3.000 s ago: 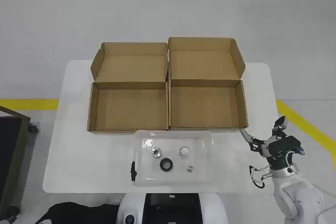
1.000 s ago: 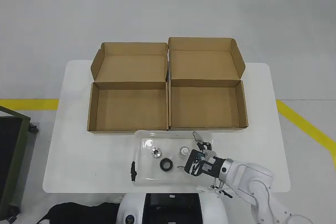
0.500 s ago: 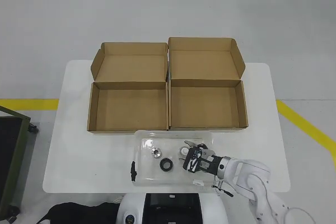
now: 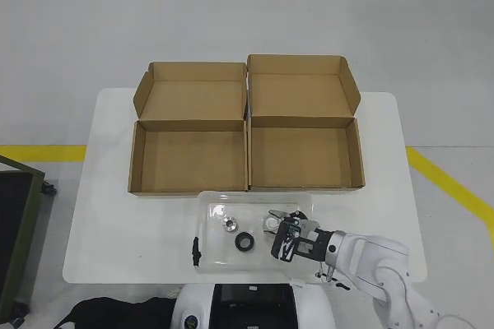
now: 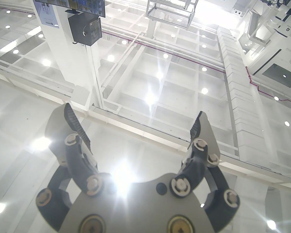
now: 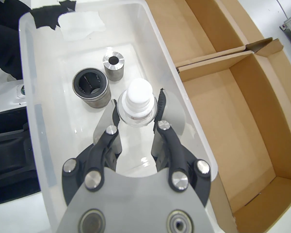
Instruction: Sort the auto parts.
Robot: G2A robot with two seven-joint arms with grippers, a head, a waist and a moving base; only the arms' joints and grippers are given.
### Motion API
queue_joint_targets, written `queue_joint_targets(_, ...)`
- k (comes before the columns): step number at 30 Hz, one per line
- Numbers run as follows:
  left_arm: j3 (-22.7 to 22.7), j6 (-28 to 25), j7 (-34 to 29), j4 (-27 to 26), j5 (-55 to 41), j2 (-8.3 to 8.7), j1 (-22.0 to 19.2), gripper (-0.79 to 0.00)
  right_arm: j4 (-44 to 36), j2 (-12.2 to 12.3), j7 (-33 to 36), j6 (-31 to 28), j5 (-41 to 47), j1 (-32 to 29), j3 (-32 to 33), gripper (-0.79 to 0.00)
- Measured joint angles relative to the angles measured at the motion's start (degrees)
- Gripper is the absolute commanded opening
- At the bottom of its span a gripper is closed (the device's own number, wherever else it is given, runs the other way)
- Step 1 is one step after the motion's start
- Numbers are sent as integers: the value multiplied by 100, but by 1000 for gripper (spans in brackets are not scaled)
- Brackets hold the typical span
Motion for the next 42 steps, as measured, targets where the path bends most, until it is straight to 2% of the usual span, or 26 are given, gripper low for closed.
queue_joint_targets(7,0,0,0,0,0,0,0,0,-171,39,-599,8,422,33,108,-785)
queue_joint_targets(18,0,0,0,0,0,0,0,0,51,31,-1732,174,1268,528,-29,-785)
queue_joint_targets(29,0,0,0,0,0,0,0,0,-18,27,-2351,273,1835,991,-85,-785)
queue_joint_targets(42,0,0,0,0,0,0,0,0,-83,-6,-3333,779,2177,1165,-163,-785)
